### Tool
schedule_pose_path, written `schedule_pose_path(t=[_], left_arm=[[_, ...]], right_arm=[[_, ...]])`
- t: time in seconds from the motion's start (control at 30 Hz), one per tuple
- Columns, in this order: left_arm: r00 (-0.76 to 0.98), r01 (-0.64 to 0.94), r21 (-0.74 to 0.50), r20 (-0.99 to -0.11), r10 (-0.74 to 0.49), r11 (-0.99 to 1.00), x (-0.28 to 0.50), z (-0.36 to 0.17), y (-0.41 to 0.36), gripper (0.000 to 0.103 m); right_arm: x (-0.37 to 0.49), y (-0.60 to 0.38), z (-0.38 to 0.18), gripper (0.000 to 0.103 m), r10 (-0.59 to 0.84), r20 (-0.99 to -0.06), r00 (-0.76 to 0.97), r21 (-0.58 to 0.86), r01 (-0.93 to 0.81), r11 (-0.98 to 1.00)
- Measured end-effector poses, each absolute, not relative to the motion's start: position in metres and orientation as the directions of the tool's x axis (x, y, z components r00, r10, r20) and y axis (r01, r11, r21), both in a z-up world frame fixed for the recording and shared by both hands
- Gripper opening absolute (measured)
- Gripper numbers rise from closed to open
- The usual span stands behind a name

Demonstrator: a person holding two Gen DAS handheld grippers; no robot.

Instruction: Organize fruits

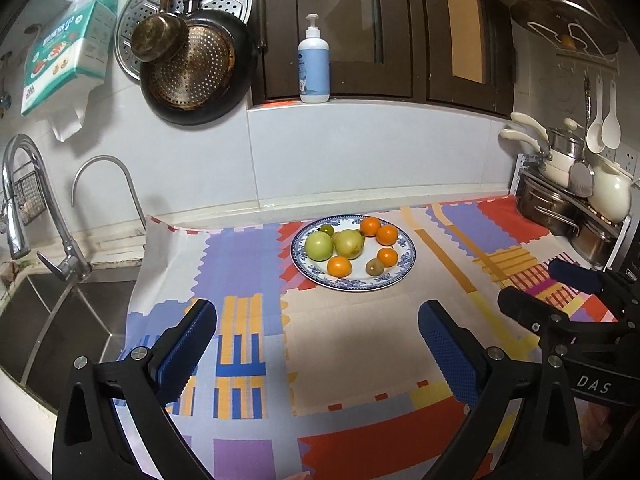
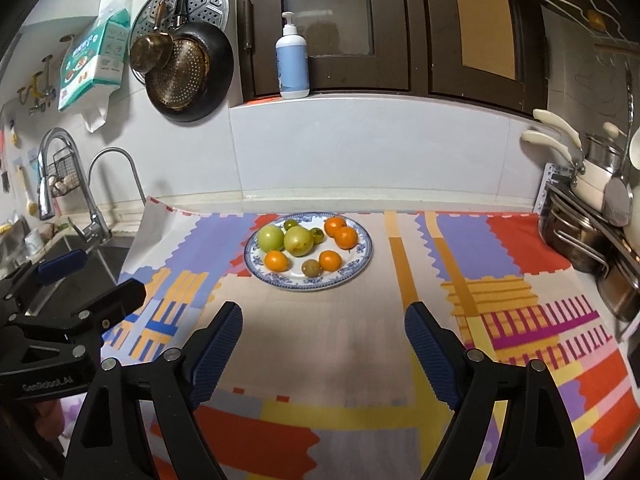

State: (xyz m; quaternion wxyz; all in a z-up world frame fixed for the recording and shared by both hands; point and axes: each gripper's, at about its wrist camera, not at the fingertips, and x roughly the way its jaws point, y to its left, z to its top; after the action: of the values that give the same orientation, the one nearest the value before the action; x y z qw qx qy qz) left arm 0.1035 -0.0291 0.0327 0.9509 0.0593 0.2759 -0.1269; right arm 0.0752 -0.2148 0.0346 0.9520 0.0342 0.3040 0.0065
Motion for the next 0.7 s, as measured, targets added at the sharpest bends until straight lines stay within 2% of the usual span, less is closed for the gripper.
schedule_pose_path(t=[0.7], left_arm=[[0.819, 0.272, 0.046, -0.536, -0.207, 0.961, 0.0947, 0.0355, -0.024, 0.103]], right_arm=[[0.0662, -0.2127, 0.0374, 0.084, 0.031, -0.571, 0.82, 0.058, 0.003, 0.998]])
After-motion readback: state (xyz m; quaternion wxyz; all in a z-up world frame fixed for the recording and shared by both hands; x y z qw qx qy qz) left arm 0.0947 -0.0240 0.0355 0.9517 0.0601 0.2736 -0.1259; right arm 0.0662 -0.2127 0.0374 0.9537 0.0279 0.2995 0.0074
